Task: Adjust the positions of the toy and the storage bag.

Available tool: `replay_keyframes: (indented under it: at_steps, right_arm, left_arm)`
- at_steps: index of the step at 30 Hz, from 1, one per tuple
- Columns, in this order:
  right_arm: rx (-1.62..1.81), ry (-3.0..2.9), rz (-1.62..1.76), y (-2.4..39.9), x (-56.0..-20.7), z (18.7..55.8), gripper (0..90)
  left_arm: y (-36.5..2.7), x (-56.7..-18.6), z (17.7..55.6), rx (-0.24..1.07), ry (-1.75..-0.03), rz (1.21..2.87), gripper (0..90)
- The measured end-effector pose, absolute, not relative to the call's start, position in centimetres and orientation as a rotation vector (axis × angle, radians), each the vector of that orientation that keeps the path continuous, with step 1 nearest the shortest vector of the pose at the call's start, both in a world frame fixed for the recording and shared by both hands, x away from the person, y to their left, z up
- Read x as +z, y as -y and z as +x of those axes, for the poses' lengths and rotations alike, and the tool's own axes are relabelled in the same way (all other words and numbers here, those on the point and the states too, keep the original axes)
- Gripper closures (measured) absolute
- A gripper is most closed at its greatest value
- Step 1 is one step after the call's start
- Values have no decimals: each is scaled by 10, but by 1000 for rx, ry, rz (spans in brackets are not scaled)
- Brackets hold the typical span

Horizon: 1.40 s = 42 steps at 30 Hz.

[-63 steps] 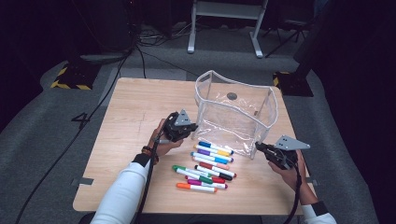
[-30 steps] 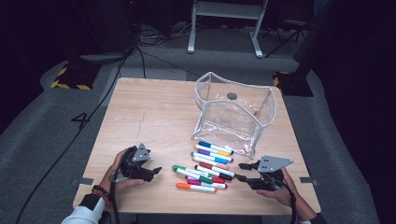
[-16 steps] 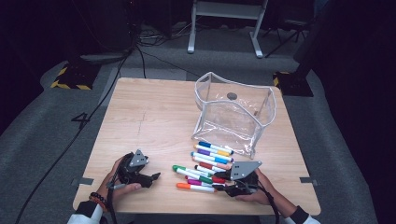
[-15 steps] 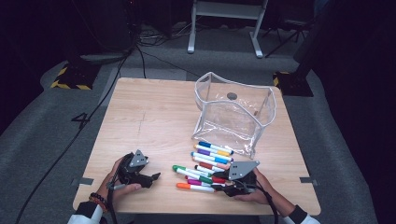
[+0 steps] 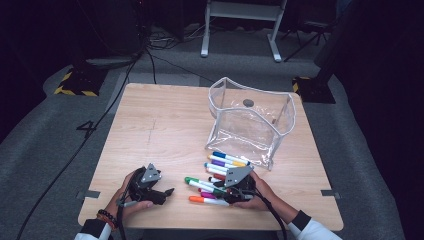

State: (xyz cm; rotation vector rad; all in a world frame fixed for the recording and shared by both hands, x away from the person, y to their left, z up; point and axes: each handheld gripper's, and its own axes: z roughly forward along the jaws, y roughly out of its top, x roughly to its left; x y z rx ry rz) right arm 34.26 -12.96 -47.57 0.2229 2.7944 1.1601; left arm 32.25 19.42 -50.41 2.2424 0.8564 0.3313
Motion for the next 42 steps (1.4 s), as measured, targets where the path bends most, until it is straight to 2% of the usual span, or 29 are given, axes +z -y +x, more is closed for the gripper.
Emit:
replay_keyframes:
  at_steps: [9,14,17,22,30,42]
  right_arm:
    - [1127,-2790,239,124,-480,348,681]
    - [1136,-2781,243,124,-480,351,739]
    - [1141,-2776,234,124,-480,352,740]
    - [1132,-2771,206,125,-479,353,744]
    - [1145,-2734,219,135,-473,354,745]
    - [1188,-2676,222,151,-457,357,746]
  left_arm:
    - [-182,-504,317,323,-830,2252,177]
    - [-170,-503,305,310,-822,2267,164]
    - [-155,-501,291,298,-830,2296,152]
    - [-125,-502,273,256,-684,2338,105]
    - [-112,-503,280,267,-753,2320,62]
    - [-111,-504,286,254,-715,2320,45]
